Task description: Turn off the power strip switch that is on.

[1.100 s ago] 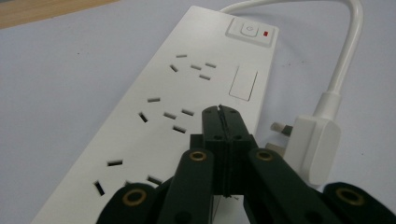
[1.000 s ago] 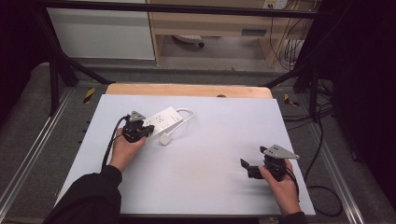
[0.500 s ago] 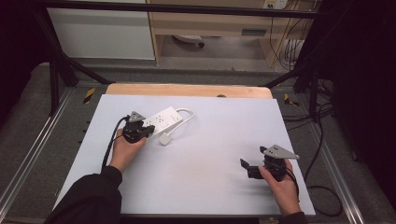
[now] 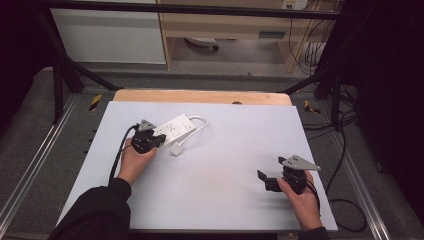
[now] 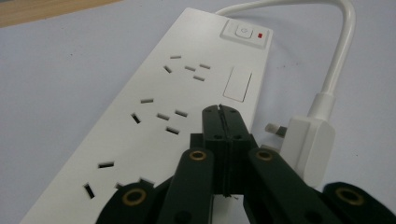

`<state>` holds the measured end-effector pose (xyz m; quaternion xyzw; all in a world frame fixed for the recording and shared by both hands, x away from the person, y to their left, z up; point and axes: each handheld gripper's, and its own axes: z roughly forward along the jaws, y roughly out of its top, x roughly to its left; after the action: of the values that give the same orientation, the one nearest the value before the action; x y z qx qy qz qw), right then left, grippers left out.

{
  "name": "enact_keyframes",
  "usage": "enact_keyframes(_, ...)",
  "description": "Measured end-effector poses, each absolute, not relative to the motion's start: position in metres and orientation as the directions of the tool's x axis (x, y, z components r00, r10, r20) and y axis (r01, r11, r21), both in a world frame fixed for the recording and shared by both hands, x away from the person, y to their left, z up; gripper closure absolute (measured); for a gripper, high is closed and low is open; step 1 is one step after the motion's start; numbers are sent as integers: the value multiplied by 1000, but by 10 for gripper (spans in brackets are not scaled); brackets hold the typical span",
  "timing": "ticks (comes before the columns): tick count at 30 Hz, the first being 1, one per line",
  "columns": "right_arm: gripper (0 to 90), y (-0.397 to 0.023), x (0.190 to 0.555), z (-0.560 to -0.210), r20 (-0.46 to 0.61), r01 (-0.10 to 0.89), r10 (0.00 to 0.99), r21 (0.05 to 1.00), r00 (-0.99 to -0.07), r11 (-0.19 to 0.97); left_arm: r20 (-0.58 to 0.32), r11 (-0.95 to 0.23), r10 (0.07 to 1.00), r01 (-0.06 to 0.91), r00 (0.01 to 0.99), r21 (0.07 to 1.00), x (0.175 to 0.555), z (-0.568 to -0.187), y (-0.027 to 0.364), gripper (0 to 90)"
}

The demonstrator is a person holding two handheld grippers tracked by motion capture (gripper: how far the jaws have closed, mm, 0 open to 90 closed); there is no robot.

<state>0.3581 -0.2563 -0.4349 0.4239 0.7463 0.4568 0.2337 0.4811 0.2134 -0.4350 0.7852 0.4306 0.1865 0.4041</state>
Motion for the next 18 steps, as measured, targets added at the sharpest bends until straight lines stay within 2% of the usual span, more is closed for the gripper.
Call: enact_keyframes(18,44,-255,358,-435,38,419,845,880,-533,225,-56,-292,825,510,562,810,478,-438,211,900)
